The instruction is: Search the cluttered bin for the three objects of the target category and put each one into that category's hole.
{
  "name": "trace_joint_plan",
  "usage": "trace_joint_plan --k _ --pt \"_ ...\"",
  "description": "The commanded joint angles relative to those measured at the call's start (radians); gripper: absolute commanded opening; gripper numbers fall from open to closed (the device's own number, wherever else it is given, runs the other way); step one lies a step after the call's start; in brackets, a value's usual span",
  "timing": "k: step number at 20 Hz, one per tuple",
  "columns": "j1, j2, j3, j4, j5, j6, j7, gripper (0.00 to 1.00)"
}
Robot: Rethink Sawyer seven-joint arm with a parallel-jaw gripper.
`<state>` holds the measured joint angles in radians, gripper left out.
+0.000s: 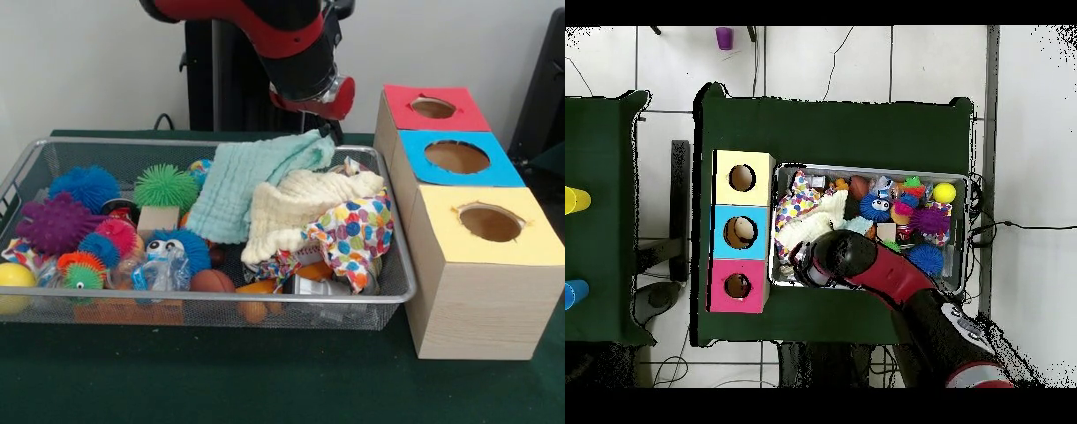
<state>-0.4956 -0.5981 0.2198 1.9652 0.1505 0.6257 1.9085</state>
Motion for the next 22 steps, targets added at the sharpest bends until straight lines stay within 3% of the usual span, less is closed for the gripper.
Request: trace_joint_plan --k 1,12,13,17,22 --pt "-0.014 0.137 0.058 -0.062 0.052 -0.099 0.107 0.00" --pt "0.014 0.220 0.000 -0.232 0.009 -0.094 0.089 0.00" --pt "0.027 0.223 -0.011 -0.240 0.004 -0.100 0.103 1.00" --pt "0.059 0.220 -0.040 -0.262 -0.027 -0.123 0.104 1.00" --pt "0.082 0.168 -0.059 -0.220 -0.017 -0.108 0.130 1.00"
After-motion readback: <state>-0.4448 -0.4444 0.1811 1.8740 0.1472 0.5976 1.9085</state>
